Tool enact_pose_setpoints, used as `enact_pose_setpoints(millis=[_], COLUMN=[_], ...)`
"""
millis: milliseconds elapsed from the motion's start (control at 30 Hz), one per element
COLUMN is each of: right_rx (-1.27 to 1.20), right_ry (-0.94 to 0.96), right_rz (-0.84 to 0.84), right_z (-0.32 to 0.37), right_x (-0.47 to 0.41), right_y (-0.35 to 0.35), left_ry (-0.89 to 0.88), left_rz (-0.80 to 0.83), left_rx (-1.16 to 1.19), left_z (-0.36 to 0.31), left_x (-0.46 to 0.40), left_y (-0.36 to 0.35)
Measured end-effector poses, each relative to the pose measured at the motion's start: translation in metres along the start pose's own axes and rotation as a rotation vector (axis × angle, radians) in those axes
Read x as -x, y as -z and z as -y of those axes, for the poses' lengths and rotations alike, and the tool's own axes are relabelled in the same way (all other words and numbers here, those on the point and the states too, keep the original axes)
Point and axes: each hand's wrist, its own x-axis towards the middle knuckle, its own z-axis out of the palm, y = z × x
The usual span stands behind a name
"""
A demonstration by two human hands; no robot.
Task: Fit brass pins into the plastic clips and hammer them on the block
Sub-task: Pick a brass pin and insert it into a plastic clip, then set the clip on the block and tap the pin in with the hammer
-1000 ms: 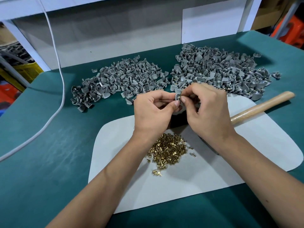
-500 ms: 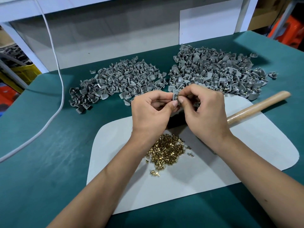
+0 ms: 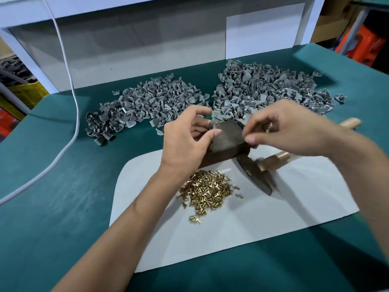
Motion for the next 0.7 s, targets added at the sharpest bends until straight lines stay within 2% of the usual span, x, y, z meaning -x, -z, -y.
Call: enact_pose_setpoints(millis=[67, 133, 200, 333, 433, 533, 600, 700], right_rx=[0.075, 0.182, 0.284, 0.223, -0.063, -0.222, -0.171, 0.038], right_ry=[-0.061, -0.115, -0.123, -0.071, -0.088, 0.026, 0.068, 0.033], right_rz=[0.233, 0.369, 0.353, 0.326, 0.385, 0.246, 0.096, -0.066], right_z=[-0.008, -0.014, -0.017, -0.022, -0.024, -0.015, -0.007, 0.005], right_x=[0.006, 0.012, 0.014, 0.017, 0.023, 0.020, 0.011, -0.004], right_y=[0.010, 0.008, -0.001, -0.006, 0.011, 0.026, 0.022, 0.002], left_ry=[0.013, -0.031, -0.090, -0.028, 0.057, 0.117, 0.129, 0.144], left_rz=[0.035, 0.097, 0.141, 0.198, 0.210, 0.197, 0.201, 0.208], left_rx=[-0.028, -0.119, -0.193, -0.135, -0.082, -0.024, -0.010, 0.002], left_z=[0.004, 0.009, 0.013, 0.018, 0.019, 0.017, 0.016, 0.016], left_x=[-0.002, -0.005, -0.006, -0.008, -0.008, -0.008, -0.007, -0.006], left_y=[0.003, 0.007, 0.009, 0.013, 0.015, 0.014, 0.012, 0.011])
